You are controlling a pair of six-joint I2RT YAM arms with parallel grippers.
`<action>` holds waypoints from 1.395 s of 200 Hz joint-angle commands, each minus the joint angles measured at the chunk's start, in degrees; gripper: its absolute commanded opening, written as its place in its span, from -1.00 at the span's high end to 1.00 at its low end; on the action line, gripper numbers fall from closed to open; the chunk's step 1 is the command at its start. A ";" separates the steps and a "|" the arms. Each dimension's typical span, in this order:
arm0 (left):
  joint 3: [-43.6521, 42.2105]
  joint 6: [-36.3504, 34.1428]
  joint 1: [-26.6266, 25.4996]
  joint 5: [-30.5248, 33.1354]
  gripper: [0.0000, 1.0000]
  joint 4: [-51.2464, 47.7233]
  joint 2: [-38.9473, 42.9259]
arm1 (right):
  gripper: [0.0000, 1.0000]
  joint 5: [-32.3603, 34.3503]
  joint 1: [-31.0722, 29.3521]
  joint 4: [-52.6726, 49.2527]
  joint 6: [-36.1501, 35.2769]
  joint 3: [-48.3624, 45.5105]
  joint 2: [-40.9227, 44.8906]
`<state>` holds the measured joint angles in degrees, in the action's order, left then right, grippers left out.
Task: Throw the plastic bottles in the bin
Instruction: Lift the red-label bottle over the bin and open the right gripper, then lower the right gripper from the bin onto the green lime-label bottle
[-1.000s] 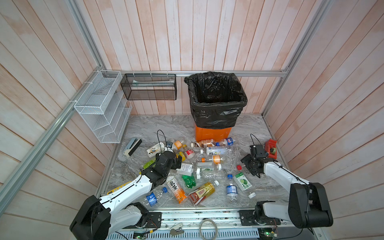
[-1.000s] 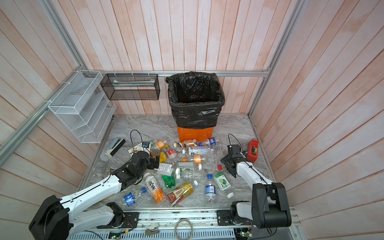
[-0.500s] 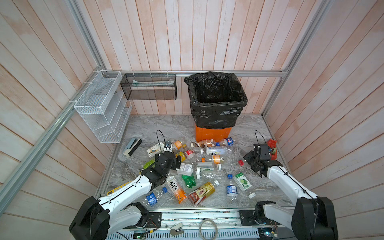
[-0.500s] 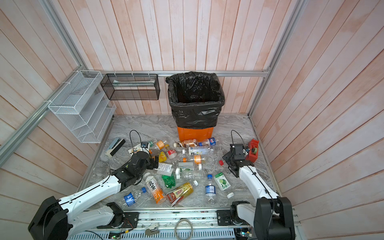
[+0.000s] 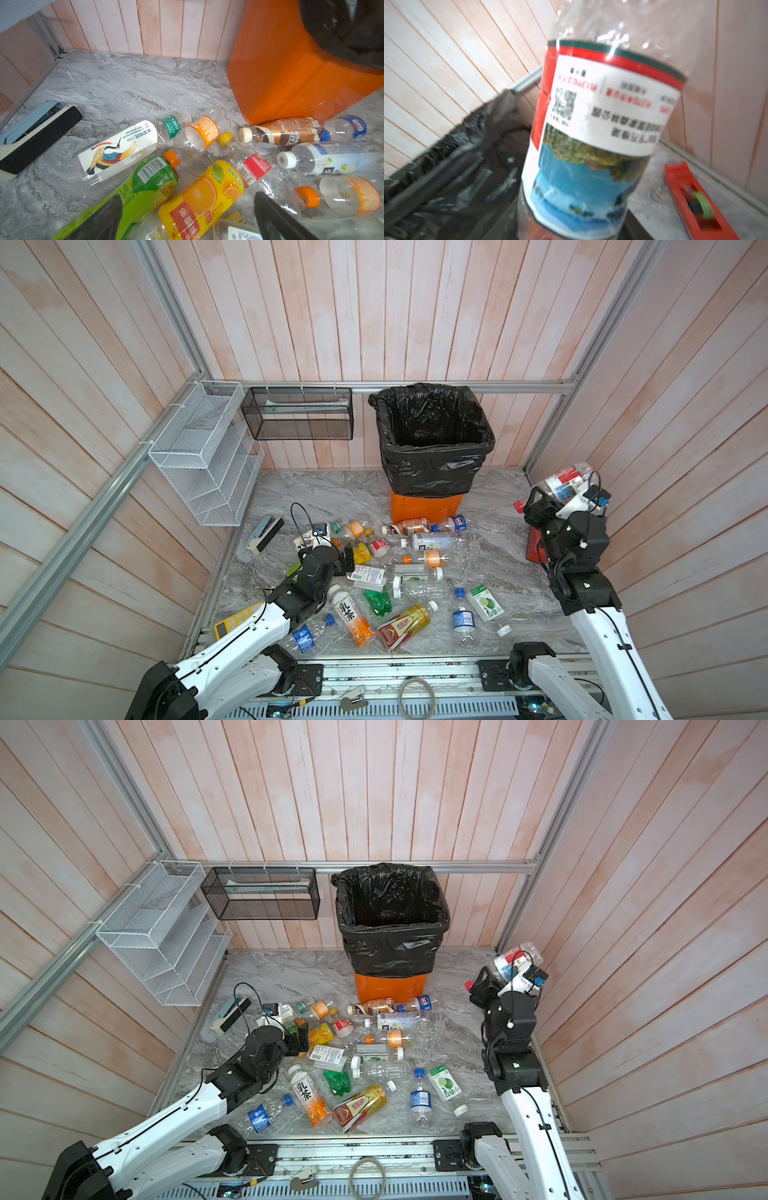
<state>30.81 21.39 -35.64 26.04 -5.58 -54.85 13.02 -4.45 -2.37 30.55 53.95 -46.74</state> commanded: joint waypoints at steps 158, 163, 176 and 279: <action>2.03 2.03 0.28 -1.41 -0.99 -4.39 -4.07 | -0.99 -22.73 -6.81 3.05 -10.24 40.66 -34.92; 1.93 2.08 0.26 -1.16 -0.99 -4.52 -3.91 | -0.99 -21.90 -6.72 4.27 -10.44 38.42 -33.67; 1.80 2.25 0.29 -0.43 -0.99 -4.83 -3.32 | -0.99 -19.82 -6.63 7.00 -10.59 33.38 -30.11; -0.82 3.51 0.31 1.67 -0.99 -4.61 0.97 | -0.94 -16.28 -6.66 3.09 -4.44 2.38 -18.57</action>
<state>31.38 24.34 -35.62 26.72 -10.28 -54.61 -4.80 -10.83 3.81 21.54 63.33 -67.26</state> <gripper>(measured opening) 0.996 0.988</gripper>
